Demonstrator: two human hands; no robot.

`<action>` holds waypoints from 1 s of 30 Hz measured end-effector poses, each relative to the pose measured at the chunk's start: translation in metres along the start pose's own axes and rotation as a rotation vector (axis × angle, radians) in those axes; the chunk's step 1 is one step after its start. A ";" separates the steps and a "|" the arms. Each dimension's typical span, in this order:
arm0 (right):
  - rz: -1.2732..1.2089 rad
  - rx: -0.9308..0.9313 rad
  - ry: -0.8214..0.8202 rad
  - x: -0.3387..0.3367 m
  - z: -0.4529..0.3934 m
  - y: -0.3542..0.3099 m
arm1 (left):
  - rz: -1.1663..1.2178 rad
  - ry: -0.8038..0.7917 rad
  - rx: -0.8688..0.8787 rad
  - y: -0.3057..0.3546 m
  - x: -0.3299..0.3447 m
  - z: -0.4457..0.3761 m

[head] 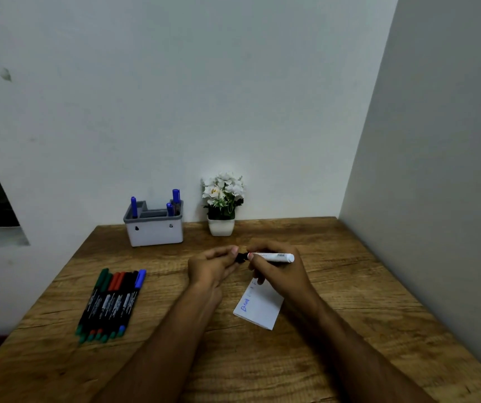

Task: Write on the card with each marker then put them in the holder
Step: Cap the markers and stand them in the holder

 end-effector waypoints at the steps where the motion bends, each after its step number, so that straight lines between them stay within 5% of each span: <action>1: -0.010 0.014 0.000 0.000 0.000 0.002 | 0.001 -0.009 0.004 0.000 0.001 0.002; 21: -0.137 -0.004 0.007 0.036 -0.019 0.007 | 0.192 0.094 -0.047 0.015 -0.007 0.001; 30: -0.110 0.067 -0.099 0.071 -0.023 0.014 | 0.068 0.195 0.317 0.078 -0.067 -0.012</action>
Point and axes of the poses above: each hand's wrist, its own z-axis away from the middle knuckle, its own x-axis out of the palm, y = z × x, the point moved 5 cm from there along -z, towards the middle knuckle, and after that the axes turned 3 degrees about y, right-handed, at the moved point
